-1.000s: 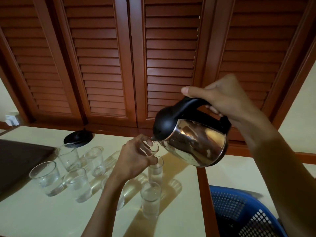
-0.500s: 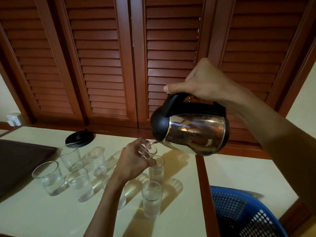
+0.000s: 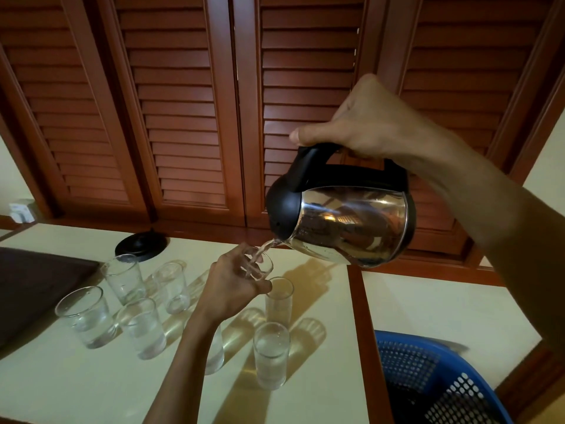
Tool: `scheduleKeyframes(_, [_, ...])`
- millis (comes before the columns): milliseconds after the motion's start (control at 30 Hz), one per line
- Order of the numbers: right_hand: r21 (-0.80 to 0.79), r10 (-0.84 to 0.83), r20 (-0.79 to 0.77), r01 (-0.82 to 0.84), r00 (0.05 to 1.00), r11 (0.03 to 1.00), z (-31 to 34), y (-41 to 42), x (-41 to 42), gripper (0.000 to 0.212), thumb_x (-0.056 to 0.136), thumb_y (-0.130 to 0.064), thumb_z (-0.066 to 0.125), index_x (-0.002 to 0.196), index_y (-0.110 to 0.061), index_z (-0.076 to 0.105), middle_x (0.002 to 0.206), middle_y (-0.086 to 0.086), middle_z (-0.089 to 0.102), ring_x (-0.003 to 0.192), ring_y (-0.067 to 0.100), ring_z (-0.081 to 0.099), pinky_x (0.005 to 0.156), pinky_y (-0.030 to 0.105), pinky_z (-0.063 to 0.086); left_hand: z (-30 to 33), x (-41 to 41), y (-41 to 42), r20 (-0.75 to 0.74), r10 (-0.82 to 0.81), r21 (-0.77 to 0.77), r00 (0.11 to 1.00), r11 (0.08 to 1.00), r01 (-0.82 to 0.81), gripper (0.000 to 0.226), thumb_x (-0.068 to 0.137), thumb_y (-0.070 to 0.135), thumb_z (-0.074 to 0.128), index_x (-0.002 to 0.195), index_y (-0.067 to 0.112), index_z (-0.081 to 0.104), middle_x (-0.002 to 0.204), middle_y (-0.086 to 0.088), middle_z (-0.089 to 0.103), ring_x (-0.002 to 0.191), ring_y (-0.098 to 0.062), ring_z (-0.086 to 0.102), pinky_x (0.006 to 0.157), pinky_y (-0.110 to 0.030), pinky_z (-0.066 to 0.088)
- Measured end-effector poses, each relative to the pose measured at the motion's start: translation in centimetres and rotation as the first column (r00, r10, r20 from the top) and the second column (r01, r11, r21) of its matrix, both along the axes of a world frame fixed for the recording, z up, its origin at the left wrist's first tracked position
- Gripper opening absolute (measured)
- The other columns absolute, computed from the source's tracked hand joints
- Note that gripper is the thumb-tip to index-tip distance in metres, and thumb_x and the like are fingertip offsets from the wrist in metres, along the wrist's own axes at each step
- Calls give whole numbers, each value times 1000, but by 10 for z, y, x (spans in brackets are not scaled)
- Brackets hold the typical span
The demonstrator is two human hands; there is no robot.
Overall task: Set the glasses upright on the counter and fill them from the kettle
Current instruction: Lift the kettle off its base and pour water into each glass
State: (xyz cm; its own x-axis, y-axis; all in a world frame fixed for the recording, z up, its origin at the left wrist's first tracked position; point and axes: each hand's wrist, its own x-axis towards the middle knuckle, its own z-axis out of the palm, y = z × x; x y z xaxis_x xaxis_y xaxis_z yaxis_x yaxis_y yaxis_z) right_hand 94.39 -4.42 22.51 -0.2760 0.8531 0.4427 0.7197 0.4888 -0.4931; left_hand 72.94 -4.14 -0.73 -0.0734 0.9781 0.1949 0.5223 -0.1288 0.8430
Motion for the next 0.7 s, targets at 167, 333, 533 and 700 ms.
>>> scheduleKeyframes(167, [12,-9,21,9,1000,1000,1,-2,-2,51,75,-51,85,61,-9,60,29,-15,28,29,8,29,40,17,26,0,-1,-1,32,-20,-8,999,1000,20,37,52,21,81,83,31,64,68,14,73,61,-4,67,69,-30,54])
scheduleKeyframes(333, [9,-6,18,6,1000,1000,4,-3,-2,52,76,-50,84,55,-12,55,30,-14,31,28,7,28,39,18,27,0,-2,-1,45,-20,-13,999,1000,21,39,49,24,78,85,29,64,68,15,73,58,-1,63,65,-28,50])
scheduleKeyframes(533, [12,-4,9,4,1000,1000,3,-3,-3,54,76,-51,84,69,0,68,29,-14,30,28,7,29,49,24,35,2,-1,-3,44,-11,-5,999,1000,11,38,47,25,77,83,29,64,66,12,72,57,-2,62,65,-27,50])
scheduleKeyframes(700, [18,-18,-13,18,1000,1000,1,-4,-5,63,76,-52,84,88,9,74,29,-15,28,28,7,28,55,29,36,1,-2,-4,43,-15,2,999,1000,15,36,51,23,78,84,29,65,69,9,73,59,-1,62,66,-28,49])
